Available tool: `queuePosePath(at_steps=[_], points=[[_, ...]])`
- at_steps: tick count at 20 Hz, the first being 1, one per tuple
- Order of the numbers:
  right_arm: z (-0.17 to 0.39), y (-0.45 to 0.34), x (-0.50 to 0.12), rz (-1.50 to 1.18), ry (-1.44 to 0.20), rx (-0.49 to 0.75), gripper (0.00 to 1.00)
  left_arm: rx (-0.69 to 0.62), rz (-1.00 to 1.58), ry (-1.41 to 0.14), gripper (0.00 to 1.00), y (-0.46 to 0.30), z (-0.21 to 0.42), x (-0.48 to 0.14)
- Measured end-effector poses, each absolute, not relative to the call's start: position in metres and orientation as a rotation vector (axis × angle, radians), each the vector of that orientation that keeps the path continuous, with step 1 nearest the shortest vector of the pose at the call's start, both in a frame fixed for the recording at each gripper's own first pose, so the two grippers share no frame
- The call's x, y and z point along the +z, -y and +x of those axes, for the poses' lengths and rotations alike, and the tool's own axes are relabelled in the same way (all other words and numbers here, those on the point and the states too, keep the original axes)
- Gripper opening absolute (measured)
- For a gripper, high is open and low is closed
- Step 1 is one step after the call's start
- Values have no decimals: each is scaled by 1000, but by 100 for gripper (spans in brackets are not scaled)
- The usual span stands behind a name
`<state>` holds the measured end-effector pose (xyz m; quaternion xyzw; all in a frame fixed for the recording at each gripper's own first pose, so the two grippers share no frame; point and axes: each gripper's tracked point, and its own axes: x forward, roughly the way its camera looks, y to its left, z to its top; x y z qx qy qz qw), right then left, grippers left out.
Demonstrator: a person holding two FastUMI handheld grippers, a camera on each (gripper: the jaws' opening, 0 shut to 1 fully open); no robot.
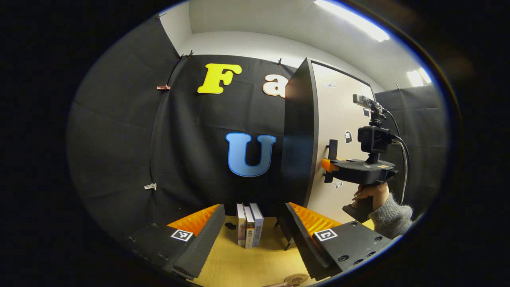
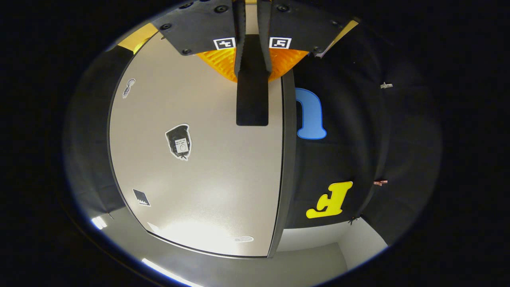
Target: Open the cabinet door with the right hand, grasp the bottle in the cabinet with the left hand and place it on the coaster, then close the cabinet door with the right hand.
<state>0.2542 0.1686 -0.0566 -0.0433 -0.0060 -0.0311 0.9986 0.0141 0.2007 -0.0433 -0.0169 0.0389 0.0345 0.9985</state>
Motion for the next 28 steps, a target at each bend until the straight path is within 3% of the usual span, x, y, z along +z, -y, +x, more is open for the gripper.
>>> queuePosePath(at_steps=[18, 28], points=[[180, -170, -41, -84, -15, 88, 15, 19, 0, -56, 95, -147, -14, -28], [113, -125, -27, -106, -16, 141, 16, -94, 2, -51, 94, -82, -12, -20]])
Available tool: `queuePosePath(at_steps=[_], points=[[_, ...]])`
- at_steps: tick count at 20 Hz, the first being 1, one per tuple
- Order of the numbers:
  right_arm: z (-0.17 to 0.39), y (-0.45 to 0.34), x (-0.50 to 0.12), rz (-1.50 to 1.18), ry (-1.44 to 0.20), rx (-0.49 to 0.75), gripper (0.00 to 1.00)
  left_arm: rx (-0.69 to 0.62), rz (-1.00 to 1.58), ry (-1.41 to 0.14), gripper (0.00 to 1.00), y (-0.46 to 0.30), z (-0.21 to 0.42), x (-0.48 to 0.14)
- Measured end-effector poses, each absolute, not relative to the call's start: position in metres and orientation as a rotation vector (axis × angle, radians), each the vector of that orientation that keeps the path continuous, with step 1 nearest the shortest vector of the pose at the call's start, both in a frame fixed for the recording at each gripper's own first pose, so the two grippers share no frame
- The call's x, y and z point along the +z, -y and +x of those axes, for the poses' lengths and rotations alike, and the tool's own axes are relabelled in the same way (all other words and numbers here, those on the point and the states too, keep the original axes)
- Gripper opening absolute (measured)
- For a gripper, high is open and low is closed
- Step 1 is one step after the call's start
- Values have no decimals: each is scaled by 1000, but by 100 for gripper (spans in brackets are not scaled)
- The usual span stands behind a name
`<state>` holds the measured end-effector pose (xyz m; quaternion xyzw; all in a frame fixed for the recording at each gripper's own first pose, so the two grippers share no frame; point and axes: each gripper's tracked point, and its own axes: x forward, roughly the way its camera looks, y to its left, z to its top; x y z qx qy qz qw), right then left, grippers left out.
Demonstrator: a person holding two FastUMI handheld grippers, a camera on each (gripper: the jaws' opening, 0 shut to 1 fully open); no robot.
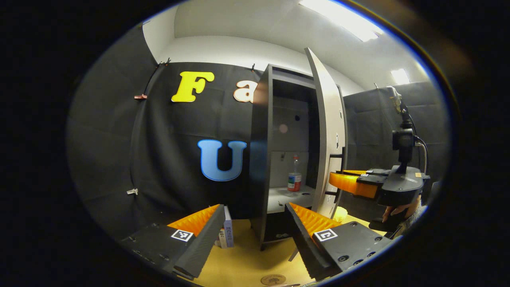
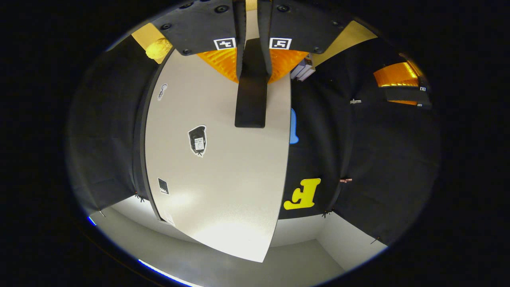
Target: Open the cabinet door with the right hand, grasp the bottle in the cabinet with the left hand and place it on the coaster, then close the cabinet door with the right hand.
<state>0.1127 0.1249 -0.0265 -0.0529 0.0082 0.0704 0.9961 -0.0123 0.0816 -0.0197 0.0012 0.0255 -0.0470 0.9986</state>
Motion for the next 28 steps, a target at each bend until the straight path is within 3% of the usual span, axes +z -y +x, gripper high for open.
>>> queuePosePath(at_steps=[16, 28], points=[[40, -44, -14, -92, -32, -21, 14, -361, -26, -88, 95, 8, -5, -33], [2, 42, -2, -118, -53, -94, 13, -391, -43, -90, 95, 73, 42, -37]])
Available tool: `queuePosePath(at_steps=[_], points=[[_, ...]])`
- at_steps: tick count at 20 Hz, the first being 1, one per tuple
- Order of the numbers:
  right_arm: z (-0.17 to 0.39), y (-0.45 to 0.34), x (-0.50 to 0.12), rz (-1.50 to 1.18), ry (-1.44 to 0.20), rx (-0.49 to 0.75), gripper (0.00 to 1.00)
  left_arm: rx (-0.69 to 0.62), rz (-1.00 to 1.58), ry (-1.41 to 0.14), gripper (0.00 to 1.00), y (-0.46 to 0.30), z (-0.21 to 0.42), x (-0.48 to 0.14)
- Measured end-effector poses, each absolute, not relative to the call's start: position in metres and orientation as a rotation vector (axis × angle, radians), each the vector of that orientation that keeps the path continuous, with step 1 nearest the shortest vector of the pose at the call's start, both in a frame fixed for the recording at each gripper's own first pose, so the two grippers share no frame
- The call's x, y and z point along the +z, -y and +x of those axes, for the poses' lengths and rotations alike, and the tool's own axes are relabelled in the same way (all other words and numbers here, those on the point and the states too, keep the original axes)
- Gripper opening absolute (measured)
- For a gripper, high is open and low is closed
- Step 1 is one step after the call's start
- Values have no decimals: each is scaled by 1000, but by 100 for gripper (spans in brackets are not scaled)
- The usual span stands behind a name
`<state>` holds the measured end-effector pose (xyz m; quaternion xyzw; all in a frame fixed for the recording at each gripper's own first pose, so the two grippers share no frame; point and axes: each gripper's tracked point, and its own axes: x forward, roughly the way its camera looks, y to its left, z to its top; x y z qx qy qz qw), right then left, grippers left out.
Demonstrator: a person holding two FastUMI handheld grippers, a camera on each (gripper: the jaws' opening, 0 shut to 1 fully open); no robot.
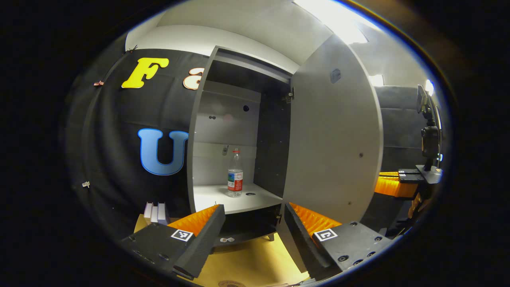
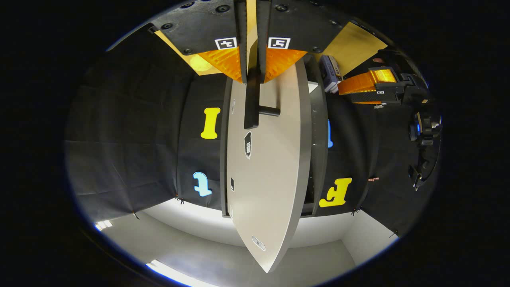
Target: Open the cabinet door with the right hand, grasp the bottle in the cabinet with the left hand and place it on the coaster, then close the cabinet door with the right hand.
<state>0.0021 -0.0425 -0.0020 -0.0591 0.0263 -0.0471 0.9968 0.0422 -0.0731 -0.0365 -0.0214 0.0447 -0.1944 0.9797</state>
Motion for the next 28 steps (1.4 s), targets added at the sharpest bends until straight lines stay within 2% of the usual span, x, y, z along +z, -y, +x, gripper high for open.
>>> queuePosePath(at_steps=[6, 10, 18, 20, 22, 23, 28], points=[[-6, 101, 5, -178, -68, -141, 10, -363, -43, -92, 95, 107, 71, -39], [-6, 115, 7, -124, -74, -98, 7, -335, -39, -93, 95, 119, 88, -41], [-9, 166, 7, -31, -85, -55, 7, -265, -10, -88, 95, 125, 126, -44], [-8, 167, 8, -1, -85, -33, 7, -252, 5, -89, 92, 126, 137, -45], [-10, 170, 5, -27, -80, -17, 8, -238, 9, -79, 94, 126, 150, -45], [-12, 168, 5, -32, -85, -4, 13, -234, 3, -72, 94, 126, 157, -45], [-26, 169, 5, -18, -97, 22, 12, -210, 11, -44, 92, 127, 212, -44]])
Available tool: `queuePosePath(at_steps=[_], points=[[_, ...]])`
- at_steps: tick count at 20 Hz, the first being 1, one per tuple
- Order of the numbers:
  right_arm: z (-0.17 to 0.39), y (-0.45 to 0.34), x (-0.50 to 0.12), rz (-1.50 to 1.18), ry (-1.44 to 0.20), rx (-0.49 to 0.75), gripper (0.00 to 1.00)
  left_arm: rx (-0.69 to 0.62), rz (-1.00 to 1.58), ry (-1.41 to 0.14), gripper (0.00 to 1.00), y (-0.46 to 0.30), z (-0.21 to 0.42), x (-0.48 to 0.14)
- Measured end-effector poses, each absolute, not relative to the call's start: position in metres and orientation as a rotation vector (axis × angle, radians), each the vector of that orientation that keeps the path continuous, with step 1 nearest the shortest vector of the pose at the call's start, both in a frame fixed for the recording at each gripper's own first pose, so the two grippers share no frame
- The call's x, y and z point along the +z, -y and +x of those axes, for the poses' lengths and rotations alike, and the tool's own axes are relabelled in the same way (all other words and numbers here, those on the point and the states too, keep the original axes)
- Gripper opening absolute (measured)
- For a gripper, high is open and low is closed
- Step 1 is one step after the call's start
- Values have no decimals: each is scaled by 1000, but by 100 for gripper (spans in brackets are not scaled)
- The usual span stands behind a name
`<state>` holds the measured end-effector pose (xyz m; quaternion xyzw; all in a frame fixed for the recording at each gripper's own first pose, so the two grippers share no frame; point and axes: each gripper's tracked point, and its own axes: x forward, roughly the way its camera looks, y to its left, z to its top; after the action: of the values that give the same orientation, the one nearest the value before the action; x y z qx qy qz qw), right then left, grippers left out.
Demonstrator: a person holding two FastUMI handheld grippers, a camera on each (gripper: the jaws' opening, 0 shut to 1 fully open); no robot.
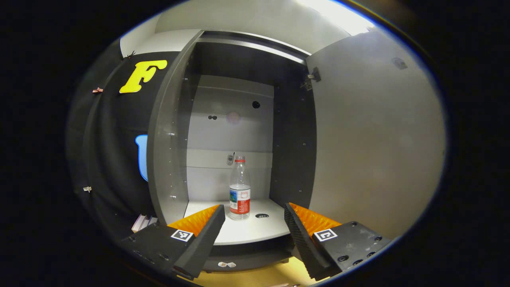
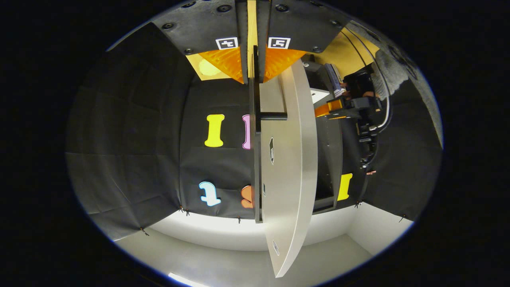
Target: Open the cabinet door with the right hand, grasp the bottle in the cabinet with the left hand and place it on the coaster, then close the cabinet door with the right hand.
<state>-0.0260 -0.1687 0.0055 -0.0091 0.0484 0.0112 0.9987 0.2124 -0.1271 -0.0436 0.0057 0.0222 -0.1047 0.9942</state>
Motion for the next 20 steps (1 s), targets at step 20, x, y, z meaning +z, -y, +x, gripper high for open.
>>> queuePosePath(at_steps=[20], points=[[-70, 299, 17, -84, -65, -493, 8, -126, 20, -110, 94, 126, 389, -106]])
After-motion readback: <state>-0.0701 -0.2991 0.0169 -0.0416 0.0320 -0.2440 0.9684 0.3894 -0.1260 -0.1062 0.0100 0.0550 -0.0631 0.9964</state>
